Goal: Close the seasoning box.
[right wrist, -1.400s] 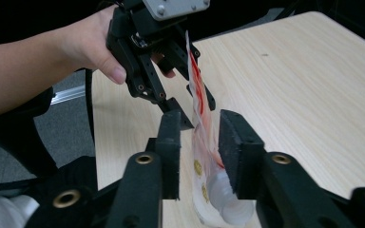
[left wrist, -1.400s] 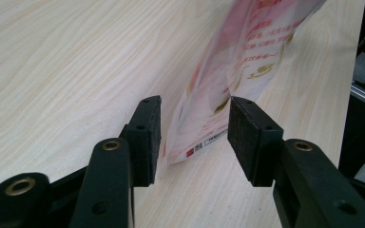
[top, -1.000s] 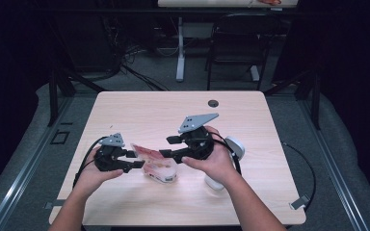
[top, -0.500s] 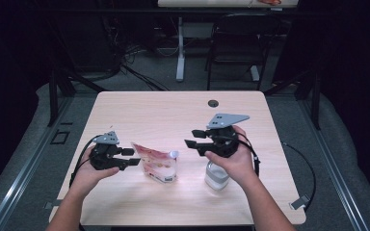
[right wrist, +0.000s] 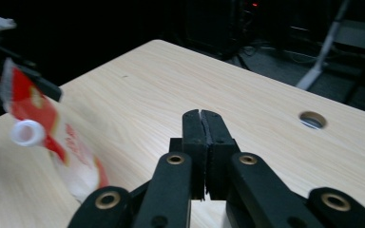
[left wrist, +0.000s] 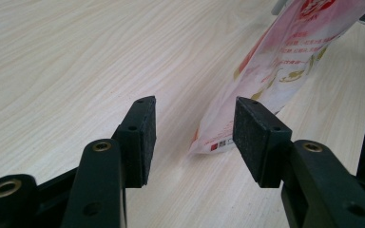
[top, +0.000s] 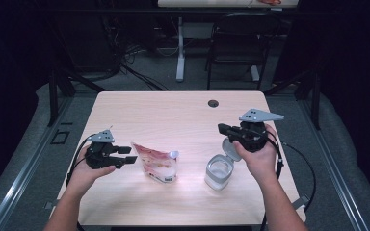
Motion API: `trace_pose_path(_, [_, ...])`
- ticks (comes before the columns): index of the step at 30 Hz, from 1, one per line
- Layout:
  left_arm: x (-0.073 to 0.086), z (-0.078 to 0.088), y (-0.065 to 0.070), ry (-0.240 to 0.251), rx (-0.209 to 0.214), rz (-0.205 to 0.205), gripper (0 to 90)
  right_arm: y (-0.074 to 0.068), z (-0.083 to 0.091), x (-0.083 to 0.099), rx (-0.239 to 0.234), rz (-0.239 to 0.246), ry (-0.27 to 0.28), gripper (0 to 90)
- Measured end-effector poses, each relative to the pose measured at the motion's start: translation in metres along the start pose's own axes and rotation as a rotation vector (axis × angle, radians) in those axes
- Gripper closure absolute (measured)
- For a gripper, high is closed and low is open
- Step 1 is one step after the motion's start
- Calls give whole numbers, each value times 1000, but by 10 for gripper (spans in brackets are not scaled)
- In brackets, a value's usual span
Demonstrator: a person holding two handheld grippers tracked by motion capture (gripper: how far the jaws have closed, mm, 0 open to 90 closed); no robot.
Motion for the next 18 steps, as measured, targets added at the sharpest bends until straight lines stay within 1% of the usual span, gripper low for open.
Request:
trace_pose_path(3, [0, 2, -3, 6, -4, 10, 504, 9, 6, 7, 46, -17, -6, 900])
trace_pose_path(9, [1, 5, -8, 7, -16, 25, 504, 27, 16, 26, 95, -79, -12, 900])
trace_pose_path(13, [2, 5, -11, 7, -25, 40, 503, 34, 21, 37, 111, -103, -17, 900])
trace_pose_path(15, [3, 6, -12, 2, -30, 35, 503, 36, 23, 40, 109, -117, -13, 900])
trace_pose_path(18, [3, 6, -12, 6, -30, 42, 503, 38, 24, 43, 109, -127, -9, 900])
Point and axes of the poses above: each handheld gripper's, and its own axes: z roughly backward along the jaws, x roughly out of its underside, y roughly to its right, the point moved 9 cm from there along -z, roughly forward along the jaws, and after that the axes turned 14 degrees about -x, right-handed, at the moved point
